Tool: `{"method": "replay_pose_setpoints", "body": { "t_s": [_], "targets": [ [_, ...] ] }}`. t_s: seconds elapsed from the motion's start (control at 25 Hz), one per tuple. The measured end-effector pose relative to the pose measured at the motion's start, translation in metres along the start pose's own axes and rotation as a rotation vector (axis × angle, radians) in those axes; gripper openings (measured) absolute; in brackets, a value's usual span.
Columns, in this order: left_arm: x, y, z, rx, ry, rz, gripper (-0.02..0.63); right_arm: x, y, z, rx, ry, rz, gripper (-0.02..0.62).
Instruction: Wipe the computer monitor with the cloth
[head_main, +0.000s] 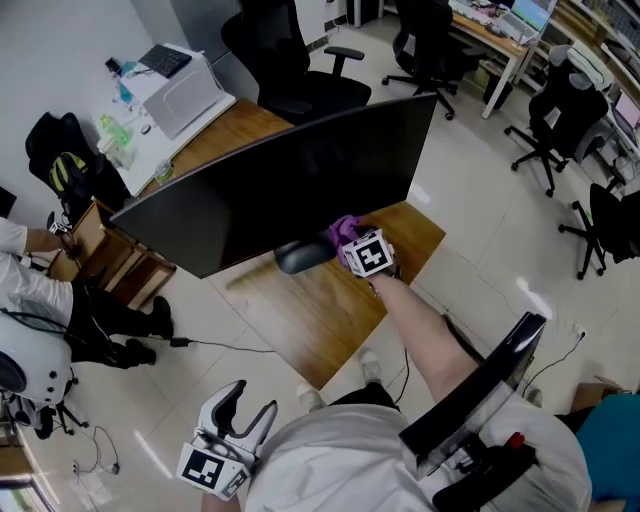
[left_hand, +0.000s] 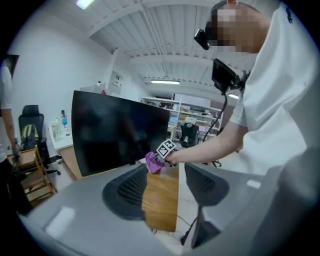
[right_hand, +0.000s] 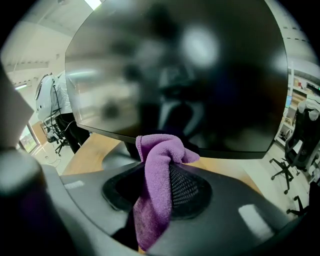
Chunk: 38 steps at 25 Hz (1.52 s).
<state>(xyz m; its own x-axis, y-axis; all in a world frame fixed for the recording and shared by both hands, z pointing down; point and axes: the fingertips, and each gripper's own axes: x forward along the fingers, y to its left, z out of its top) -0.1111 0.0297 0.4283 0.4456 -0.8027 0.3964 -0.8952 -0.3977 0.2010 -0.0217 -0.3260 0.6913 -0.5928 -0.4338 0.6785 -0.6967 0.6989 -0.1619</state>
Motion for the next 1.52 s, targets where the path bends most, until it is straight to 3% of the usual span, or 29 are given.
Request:
{"method": "replay_pose_setpoints", "body": {
  "t_s": [0.24,0.44,0.64,1.52],
  "targets": [
    [-0.016,0.004,-0.013,0.028,0.000,-0.017,0.264,0.005,0.014,-0.019,-0.074,0.041,-0.062,0.130],
    [-0.011,0.007,0.007,0.016,-0.057,-0.015,0.264,-0.004,0.011,0.010,-0.120,0.033,-0.111,0.130],
    [-0.025,0.013,0.006,0.003,-0.045,-0.015,0.264,0.005,0.044,0.010,-0.114,0.025,-0.045,0.130],
    [-0.078,0.044,-0.017,-0.017,-0.060,0.013,0.264,0.042,0.169,0.025,-0.183,0.020,0.051,0.130]
  ]
}}
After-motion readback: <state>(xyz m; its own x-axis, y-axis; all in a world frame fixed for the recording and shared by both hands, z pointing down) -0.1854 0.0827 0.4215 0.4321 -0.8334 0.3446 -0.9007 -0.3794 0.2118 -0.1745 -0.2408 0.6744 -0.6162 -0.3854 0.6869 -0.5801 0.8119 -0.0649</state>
